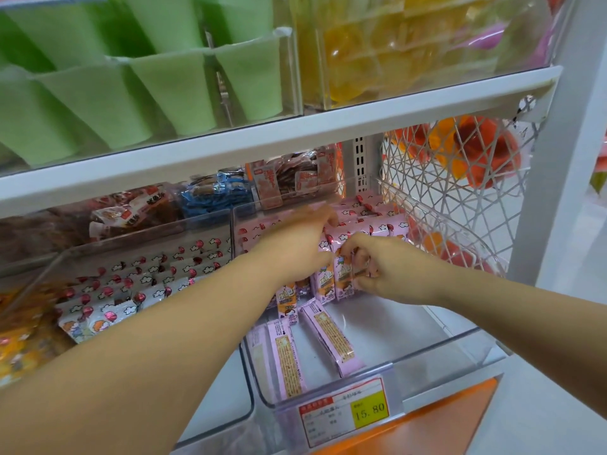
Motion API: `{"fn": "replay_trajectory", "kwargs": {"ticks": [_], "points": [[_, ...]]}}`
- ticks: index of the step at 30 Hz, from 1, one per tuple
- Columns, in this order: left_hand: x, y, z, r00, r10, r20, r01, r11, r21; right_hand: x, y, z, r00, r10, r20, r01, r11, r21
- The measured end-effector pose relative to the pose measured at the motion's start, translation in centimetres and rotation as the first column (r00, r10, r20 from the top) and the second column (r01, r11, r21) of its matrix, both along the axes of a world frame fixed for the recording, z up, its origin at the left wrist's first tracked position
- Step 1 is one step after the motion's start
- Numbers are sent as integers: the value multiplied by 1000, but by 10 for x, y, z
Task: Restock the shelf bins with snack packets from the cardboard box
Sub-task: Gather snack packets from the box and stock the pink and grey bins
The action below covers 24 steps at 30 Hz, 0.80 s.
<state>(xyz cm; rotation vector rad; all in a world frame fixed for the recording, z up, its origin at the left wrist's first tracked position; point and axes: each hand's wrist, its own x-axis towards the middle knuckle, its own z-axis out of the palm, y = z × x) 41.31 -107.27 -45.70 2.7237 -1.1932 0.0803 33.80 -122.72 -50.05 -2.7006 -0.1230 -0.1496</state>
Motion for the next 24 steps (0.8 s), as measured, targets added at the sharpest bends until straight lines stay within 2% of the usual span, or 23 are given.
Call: {"fn": "replay_trajectory", "kwargs": {"ticks": [2, 5, 8, 11, 15, 20, 22, 24], "points": [[0, -2, 1, 999, -20, 44, 18, 999, 51, -1, 1, 0, 1000, 12, 23, -12, 1000, 29], [3, -3, 3, 999, 40, -11, -40, 999, -3, -1, 3, 7, 994, 40, 102, -41, 999, 2], [5, 2, 5, 992, 110, -67, -114, 992, -57, -1, 6, 14, 981, 92, 170, -63, 984, -168], [6, 11, 8, 983, 127, -130, -140, 986, -95, 6, 6, 14, 977, 121, 176, -51, 933, -357], [3, 20, 11, 993, 60, -101, -72, 990, -120, 9, 5, 12, 969, 124, 213, -12, 887, -462], [-2, 24, 12, 991, -23, -132, 19, 999, -32, 10, 2, 6, 932, 283, 225, -96, 794, -600], [-4, 25, 16, 993, -35, -110, 36, 999, 10, 14, 1, 8, 920, 296, 258, -83, 789, -609], [-8, 24, 18, 991, -64, -120, 78, 990, 117, 17, 0, 8, 915, 282, 287, -51, 789, -612]]}}
